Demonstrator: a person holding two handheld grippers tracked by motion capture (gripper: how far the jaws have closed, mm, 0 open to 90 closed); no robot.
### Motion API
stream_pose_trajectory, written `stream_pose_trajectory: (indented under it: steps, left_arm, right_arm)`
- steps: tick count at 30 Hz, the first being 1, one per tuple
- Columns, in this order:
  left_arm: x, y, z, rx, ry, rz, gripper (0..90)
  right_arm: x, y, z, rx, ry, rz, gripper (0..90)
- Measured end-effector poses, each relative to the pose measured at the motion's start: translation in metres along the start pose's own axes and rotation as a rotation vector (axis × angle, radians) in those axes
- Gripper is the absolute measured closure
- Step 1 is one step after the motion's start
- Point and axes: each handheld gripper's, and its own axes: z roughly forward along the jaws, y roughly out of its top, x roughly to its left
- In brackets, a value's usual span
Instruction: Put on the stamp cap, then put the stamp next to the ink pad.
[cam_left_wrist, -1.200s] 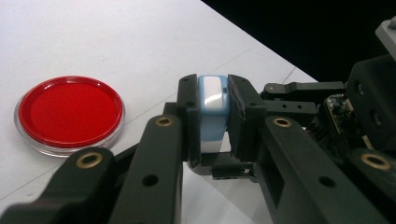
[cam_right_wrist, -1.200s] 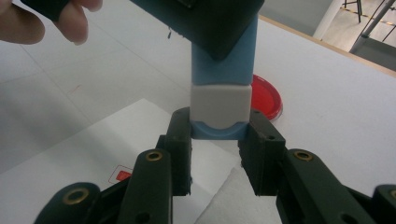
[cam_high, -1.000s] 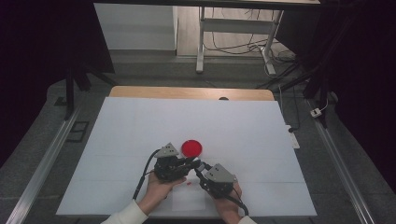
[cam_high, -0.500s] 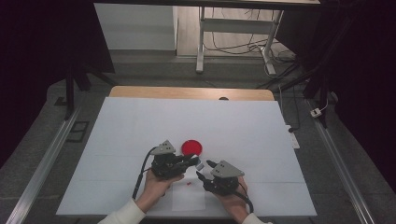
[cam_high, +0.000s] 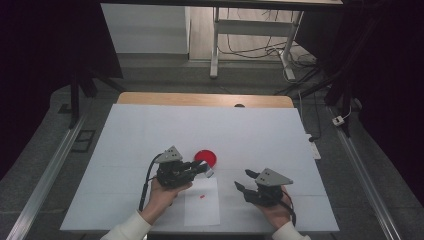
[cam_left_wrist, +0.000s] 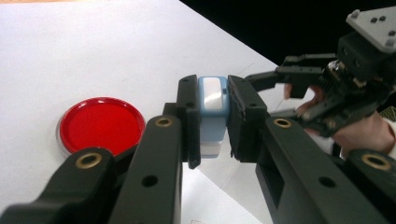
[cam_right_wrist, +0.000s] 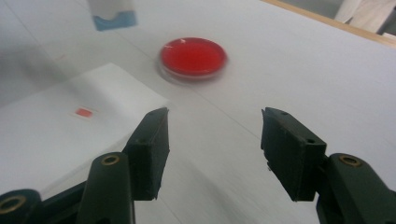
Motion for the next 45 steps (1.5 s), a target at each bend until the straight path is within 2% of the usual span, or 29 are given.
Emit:
stream_pose_trajectory:
  steps: [2,6,8,15,19,25,28,33,41,45]
  left_arm:
    - [0.000,0.000,0.000,0.005,0.000,0.004,75.5]
    - [0.001,0.000,-0.001,0.012,0.010,0.017,75.5]
    - [0.002,0.001,-0.003,0.011,0.016,0.023,75.5]
    - [0.005,0.004,-0.005,0.024,0.078,0.078,75.4]
    - [0.014,0.005,-0.008,0.028,0.119,0.087,75.4]
    - [0.036,0.009,-0.012,0.038,0.196,0.079,75.4]
    - [0.044,0.010,-0.013,0.039,0.218,0.066,75.4]
    - [0.054,0.011,-0.012,0.069,0.260,0.072,75.3]
    - [0.078,0.013,0.010,0.144,0.317,0.065,75.3]
    - [0.086,0.011,0.017,0.159,0.333,0.060,75.3]
  right_arm:
    - [-0.009,-0.004,-0.008,-0.011,-0.004,0.006,41.2]
    - [-0.026,-0.014,-0.025,0.005,-0.018,0.017,41.0]
    - [-0.033,-0.020,-0.034,0.017,-0.049,0.011,41.0]
    - [-0.053,-0.029,-0.050,0.006,-0.087,0.057,41.1]
    - [-0.054,-0.030,-0.048,0.008,-0.080,0.054,41.1]
    - [-0.052,-0.030,-0.044,0.028,-0.070,0.046,41.2]
    - [-0.051,-0.031,-0.042,0.045,-0.075,0.035,41.2]
    - [-0.052,-0.031,-0.043,0.036,-0.079,0.048,41.2]
    - [-0.054,-0.032,-0.042,0.039,-0.082,0.057,41.3]
    - [-0.055,-0.033,-0.042,0.049,-0.084,0.054,41.3]
